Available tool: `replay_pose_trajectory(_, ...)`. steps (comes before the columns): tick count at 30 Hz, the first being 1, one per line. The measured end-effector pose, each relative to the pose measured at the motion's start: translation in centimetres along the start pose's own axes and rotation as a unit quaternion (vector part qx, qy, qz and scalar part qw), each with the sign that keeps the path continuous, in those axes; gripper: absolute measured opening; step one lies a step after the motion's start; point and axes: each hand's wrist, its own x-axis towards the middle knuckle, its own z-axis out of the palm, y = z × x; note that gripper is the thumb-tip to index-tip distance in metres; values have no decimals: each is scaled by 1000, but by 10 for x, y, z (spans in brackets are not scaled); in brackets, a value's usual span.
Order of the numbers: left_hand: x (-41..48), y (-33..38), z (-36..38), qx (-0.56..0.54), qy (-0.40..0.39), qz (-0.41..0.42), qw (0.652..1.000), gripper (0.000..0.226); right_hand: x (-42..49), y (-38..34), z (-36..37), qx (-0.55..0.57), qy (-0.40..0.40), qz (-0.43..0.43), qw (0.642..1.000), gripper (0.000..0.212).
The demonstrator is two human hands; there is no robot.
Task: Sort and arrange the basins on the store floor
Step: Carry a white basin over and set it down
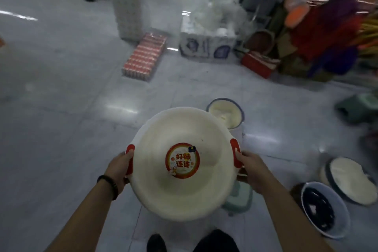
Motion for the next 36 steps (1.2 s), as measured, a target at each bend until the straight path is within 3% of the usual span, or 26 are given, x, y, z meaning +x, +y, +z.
replay_pose_trajectory(6,-67,1,168,96,-98,27,990,20,-32,87,-171,142,104,33,984,29)
replay_pose_trajectory(19,-233,-138,575,259,-300,29,918,35,-111,289,-522,317,304,84,894,25)
replay_pose_trajectory(31,-299,-223,877,318,-369,-3,873,36,-76,336,-751,384,399,154,818,19)
replay_pose_trajectory(36,-320,-250,985,326,-392,-20,860,31,-58,341,-846,374,420,172,808,16)
